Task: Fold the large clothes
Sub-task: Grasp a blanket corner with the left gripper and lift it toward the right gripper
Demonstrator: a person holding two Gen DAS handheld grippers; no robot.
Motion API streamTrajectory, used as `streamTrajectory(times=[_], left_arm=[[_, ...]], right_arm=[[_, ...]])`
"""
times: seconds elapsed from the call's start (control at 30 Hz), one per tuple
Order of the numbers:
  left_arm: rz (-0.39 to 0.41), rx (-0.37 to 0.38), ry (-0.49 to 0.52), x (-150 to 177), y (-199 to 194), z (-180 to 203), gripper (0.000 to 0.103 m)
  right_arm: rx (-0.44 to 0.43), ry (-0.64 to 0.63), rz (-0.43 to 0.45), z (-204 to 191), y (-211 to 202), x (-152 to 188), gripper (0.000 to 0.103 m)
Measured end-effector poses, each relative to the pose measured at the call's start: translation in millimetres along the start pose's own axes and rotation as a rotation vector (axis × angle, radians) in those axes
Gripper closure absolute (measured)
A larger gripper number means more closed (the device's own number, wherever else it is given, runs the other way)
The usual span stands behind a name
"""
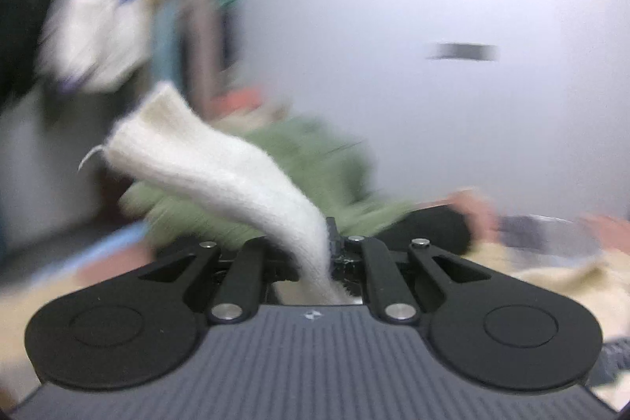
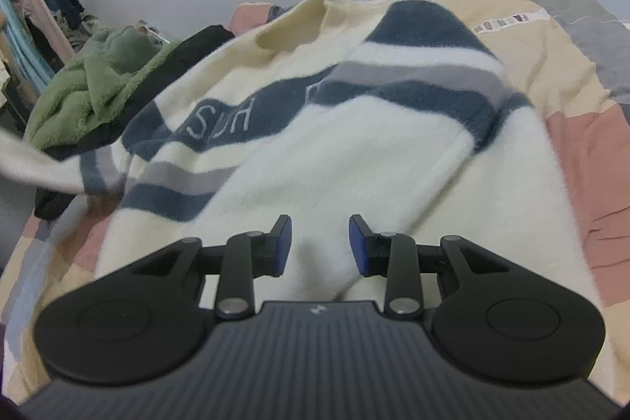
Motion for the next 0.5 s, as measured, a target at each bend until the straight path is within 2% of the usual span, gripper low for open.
streamTrajectory(times=[0.13, 0.23, 0.37, 0.5], left_arm=[[0.140, 0.196, 0.216, -38.7, -50.4, 98.7, 0.092], [0.194, 0.336, 0.276, -38.3, -84.9, 164.2, 0.092], [0.187, 0.489, 0.292, -4.3, -113.1, 232.0, 0.092], [0.121, 0.582, 0.282, 43.2, -124.6, 277.2, 0.092]], right_arm=[[-0.001, 0.036, 0.021, 7.7, -8.8, -6.2, 0.066], [0.010, 0.067, 0.037, 15.8, -14.7, -9.7, 0.066], [0.011, 0.141, 0.049, 30.7, -22.9, -16.0, 0.066], [-0.008, 0.205, 0.059, 40.7, -31.3, -18.7, 0.066]])
Point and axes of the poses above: each gripper's, at about its wrist camera, not at the fingertips, and y roughly the way its jaws point, z to its right, x to its underside, the point moved 10 cm from there along y, roughly the way its jaws point, and after that the axes turned 9 degrees about y, right-handed, at the moved point
